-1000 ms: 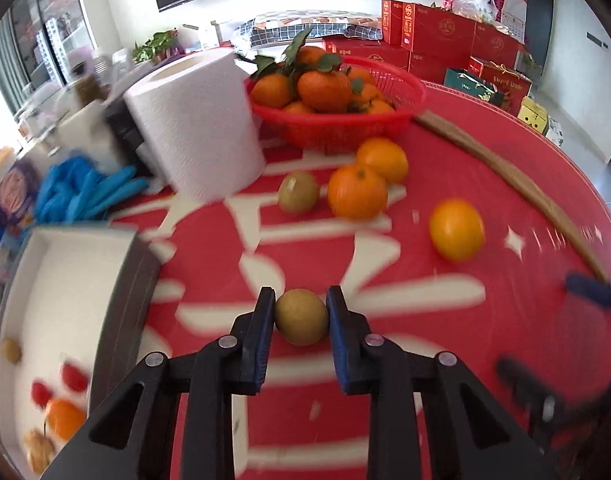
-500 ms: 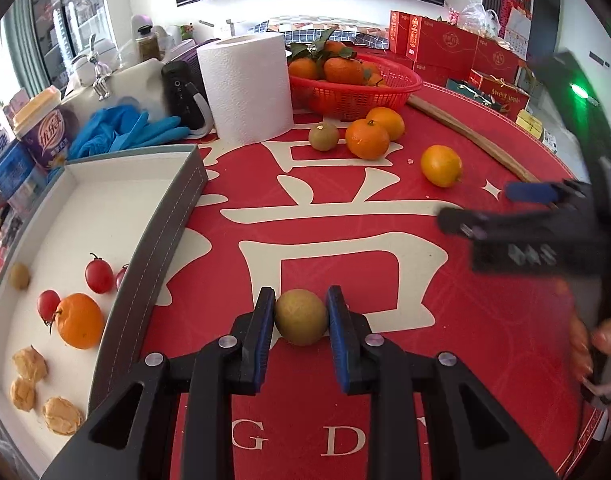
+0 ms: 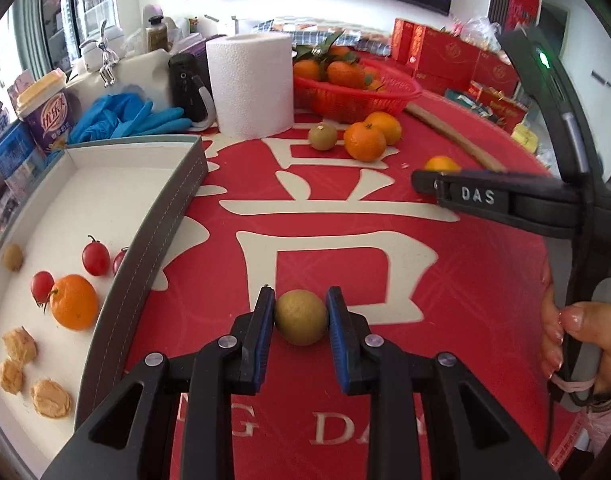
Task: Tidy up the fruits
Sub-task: 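Grasp a brown kiwi with the left tool while the right tool grasps an orange, then carry the kiwi and orange into the white tray and open both tools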
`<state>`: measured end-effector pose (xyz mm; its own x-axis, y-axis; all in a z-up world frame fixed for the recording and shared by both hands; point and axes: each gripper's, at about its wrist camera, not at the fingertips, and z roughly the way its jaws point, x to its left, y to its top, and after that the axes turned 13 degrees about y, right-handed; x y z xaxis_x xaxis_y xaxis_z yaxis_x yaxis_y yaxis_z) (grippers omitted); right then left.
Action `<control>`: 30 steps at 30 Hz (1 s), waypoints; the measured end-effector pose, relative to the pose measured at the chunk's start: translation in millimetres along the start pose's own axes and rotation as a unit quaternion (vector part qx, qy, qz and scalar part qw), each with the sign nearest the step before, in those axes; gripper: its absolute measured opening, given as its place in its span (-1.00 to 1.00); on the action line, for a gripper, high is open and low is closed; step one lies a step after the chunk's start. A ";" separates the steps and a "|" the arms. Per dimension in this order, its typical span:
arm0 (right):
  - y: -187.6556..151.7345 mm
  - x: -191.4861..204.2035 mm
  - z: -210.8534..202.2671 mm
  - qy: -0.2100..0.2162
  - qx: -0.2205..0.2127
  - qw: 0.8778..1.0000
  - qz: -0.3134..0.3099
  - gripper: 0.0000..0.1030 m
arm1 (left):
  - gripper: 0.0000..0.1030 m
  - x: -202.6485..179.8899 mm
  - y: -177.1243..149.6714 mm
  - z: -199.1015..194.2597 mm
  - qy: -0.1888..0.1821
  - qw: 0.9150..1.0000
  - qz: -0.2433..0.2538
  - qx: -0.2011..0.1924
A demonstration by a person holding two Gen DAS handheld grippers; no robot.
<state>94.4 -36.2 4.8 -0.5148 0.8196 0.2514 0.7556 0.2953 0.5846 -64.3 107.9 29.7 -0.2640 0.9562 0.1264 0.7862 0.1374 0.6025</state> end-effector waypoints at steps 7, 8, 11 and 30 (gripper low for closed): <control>-24.0 -17.6 -33.5 0.070 -0.003 0.996 0.057 -0.30 | -0.44 7.2 -4.0 -30.0 -0.006 0.999 0.010 -0.036; -26.6 -18.8 -37.7 0.077 -0.003 0.995 0.063 -0.30 | -0.44 8.7 -4.5 -32.7 -0.006 0.999 0.008 -0.038; -33.9 -17.4 -48.2 0.083 -0.002 0.994 0.067 -0.30 | -0.44 15.6 -7.5 -41.5 -0.007 0.999 0.003 -0.046; -26.2 71.0 -39.0 0.106 0.021 0.994 0.003 -0.30 | -0.44 103.4 -27.2 -67.9 0.050 0.993 -0.064 -0.083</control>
<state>22.3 -4.9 37.4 -0.5803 0.7015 0.4137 0.7728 0.3142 0.5514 -150.9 185.5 79.8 -0.4165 0.9022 0.1123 0.6414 0.2041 0.7395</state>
